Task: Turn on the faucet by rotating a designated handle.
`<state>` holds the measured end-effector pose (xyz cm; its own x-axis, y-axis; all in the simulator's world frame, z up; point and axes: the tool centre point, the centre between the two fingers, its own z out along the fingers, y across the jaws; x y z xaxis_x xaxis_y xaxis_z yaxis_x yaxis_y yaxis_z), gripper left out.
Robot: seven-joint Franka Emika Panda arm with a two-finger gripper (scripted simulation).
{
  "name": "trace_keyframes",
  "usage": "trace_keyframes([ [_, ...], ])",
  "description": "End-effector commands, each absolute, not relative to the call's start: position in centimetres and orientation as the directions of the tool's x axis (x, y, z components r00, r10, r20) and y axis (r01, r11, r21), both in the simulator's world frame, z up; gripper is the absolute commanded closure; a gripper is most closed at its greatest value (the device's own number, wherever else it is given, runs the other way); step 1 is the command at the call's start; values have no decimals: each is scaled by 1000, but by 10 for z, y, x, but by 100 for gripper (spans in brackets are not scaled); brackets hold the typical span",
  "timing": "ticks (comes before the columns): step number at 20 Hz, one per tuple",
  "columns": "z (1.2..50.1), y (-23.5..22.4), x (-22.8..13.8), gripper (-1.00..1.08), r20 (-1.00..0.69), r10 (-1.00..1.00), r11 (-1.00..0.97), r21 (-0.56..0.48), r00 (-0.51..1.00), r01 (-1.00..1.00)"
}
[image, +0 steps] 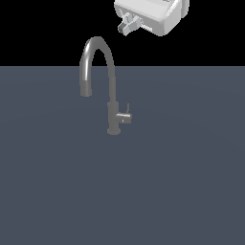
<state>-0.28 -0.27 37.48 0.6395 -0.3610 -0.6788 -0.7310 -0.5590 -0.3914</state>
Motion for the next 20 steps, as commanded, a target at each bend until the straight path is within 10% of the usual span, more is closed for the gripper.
trace_keyframes([
  [1,360,-7,12,108,-722,-358,-499,-387,592,-775],
  [20,212,-35,93,108,-972,-166,27,-176,169,-984],
])
